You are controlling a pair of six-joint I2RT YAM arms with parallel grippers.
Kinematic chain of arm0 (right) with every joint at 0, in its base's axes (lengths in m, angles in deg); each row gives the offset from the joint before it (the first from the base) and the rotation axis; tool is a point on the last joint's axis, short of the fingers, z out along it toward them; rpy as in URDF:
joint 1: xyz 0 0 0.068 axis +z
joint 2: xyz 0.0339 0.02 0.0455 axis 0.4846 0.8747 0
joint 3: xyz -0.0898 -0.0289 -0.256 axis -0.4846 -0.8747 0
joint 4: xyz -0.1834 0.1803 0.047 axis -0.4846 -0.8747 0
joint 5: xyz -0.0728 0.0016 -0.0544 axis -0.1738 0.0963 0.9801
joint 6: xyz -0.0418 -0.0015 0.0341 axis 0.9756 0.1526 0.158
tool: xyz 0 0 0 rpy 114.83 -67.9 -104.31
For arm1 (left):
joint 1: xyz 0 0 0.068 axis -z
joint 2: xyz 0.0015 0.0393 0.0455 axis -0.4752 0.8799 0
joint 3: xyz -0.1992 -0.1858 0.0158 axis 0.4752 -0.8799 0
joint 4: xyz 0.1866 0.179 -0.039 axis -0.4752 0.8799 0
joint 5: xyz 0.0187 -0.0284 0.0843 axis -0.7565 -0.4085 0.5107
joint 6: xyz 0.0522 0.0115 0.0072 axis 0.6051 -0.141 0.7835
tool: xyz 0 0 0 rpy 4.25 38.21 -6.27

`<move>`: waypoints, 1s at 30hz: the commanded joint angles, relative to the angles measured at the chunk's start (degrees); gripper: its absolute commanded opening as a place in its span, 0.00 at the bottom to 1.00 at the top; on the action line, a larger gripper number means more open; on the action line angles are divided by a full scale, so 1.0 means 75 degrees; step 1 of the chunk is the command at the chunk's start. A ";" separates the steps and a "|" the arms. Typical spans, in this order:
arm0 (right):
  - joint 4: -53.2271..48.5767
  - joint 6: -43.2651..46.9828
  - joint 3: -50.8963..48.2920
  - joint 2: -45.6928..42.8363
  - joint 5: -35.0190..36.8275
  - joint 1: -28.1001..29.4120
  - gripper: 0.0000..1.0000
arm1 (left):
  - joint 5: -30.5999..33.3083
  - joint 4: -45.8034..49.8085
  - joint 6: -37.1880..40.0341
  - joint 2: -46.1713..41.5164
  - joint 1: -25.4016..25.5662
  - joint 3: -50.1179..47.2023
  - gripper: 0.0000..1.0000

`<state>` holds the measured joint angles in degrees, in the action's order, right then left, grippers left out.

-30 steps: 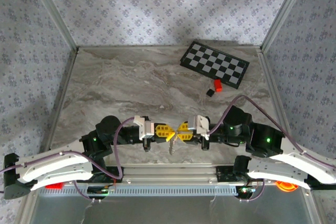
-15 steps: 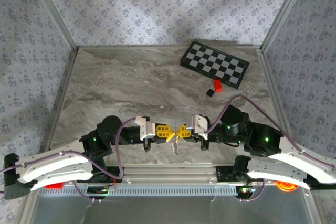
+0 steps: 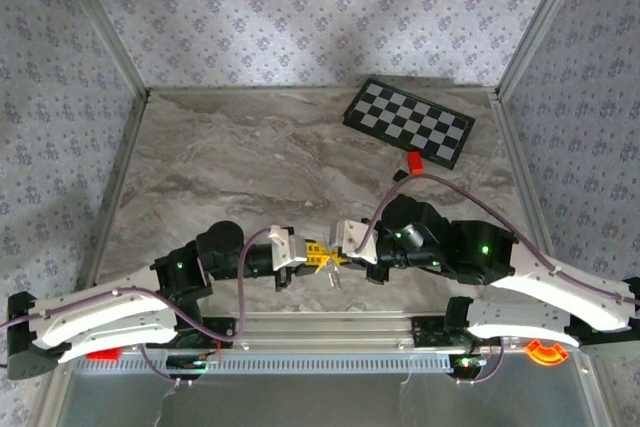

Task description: Put the keys on the keyring

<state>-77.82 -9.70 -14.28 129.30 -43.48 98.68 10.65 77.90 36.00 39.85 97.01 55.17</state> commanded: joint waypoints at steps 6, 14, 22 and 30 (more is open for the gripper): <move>-0.0880 0.0238 0.0817 0.0328 0.0196 0.0301 0.00 | 0.0197 0.0232 0.0158 -0.0002 0.0008 0.0508 0.00; -0.0574 0.0140 0.0760 0.0101 0.0092 0.0313 0.01 | -0.0214 -0.0327 0.0024 -0.0321 0.0011 0.0456 0.00; 0.0204 -0.0089 0.0099 -0.0424 -0.0148 0.0305 0.11 | -0.0989 -0.0959 0.0016 -0.0265 0.0008 0.0511 0.00; 0.0604 -0.0204 -0.0268 -0.0912 -0.0361 0.0288 0.19 | -0.1466 -0.1278 -0.0096 -0.0135 0.0011 0.0526 0.00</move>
<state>-75.35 -10.11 -15.59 123.51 -44.92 100.78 2.57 73.24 36.15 38.73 97.06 56.70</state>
